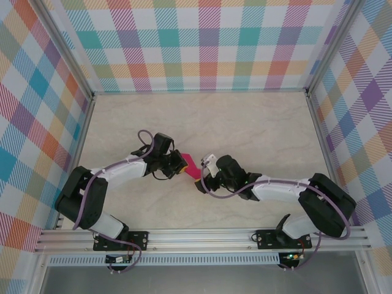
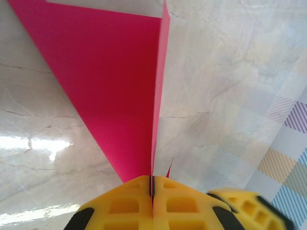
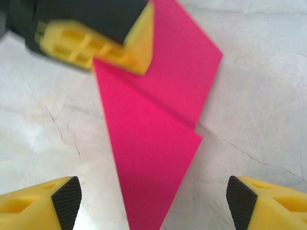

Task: Fold a paper plane with a square sheet of paper (pick it up from the middle)
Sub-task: Fold the wing for the fifth time at the center of the table.

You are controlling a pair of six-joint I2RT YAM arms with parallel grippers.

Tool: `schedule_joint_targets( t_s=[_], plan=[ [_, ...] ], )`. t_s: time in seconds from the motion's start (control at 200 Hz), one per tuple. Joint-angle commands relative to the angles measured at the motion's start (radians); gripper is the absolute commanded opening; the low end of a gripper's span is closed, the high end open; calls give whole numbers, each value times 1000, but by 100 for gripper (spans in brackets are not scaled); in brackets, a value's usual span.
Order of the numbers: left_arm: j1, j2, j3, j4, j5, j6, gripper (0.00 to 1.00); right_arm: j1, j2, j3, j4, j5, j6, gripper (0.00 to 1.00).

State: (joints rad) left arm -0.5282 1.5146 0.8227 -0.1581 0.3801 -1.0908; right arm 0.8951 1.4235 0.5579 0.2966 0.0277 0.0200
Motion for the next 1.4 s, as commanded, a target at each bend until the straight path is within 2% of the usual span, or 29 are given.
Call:
schedule_joint_targets(
  t_s=[0.0,0.17,0.24,0.445,0.5,0.64,0.975,1.215,1.395],
  plan=[
    [-15,17,34,-51,-6,-27,0,34,52,1,154,38,-240,78],
    [-15,27,44,-70,-6,-28,0,61,139,-12,293,47,-313,70],
    [-14,23,43,-75,-9,-29,0,72,172,-11,326,74,-349,64],
    [-15,27,47,-80,-3,-33,0,76,281,-38,566,172,-415,51],
    [-15,30,49,-80,-2,-34,0,76,299,-38,592,187,-430,43],
    [-14,32,56,-92,-5,-31,0,77,306,-35,612,197,-443,33],
    [-14,32,57,-105,-11,-27,0,76,299,-31,604,204,-447,31],
    [-14,42,58,-98,-14,-27,0,77,242,-29,485,96,-421,41],
    [-14,43,52,-95,-14,-26,0,81,248,-20,462,108,-428,37]
  ],
)
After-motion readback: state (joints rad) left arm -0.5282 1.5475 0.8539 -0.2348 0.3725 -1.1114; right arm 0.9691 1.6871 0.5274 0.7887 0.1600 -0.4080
